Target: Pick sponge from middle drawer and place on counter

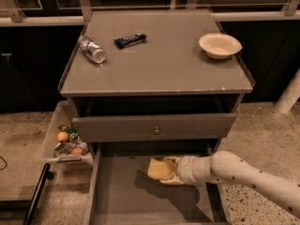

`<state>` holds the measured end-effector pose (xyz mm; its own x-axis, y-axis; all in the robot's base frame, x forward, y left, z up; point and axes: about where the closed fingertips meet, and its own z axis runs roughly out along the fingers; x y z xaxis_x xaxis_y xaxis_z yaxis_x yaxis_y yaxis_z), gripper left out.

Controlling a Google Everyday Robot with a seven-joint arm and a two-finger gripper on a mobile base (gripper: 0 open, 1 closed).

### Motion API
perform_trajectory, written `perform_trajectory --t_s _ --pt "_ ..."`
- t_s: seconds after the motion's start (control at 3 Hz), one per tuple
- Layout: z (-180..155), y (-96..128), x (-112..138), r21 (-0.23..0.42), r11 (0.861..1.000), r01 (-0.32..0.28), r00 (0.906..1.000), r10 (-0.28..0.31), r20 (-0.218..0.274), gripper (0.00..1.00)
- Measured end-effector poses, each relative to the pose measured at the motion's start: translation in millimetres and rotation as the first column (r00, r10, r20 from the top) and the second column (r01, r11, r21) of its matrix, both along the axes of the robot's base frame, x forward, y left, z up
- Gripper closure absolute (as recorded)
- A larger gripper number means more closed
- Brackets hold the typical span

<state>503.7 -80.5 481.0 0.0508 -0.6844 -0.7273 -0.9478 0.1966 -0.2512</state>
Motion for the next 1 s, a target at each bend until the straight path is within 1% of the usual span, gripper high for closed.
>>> perform_trajectory --t_s 0.33,0.67,1.0 --pt "46.6 -6.0 -5.1 -0.004 1.0 -0.018 0.9987 0.018 0.047 1.0" --pt "111.9 -21.2 -2.8 0.015 0.999 -0.044 0.996 0.043 0.078 1.0" --pt "180.3 -43.3 5.4 0.034 0.998 -0.061 0.9917 0.057 0.115 1.0"
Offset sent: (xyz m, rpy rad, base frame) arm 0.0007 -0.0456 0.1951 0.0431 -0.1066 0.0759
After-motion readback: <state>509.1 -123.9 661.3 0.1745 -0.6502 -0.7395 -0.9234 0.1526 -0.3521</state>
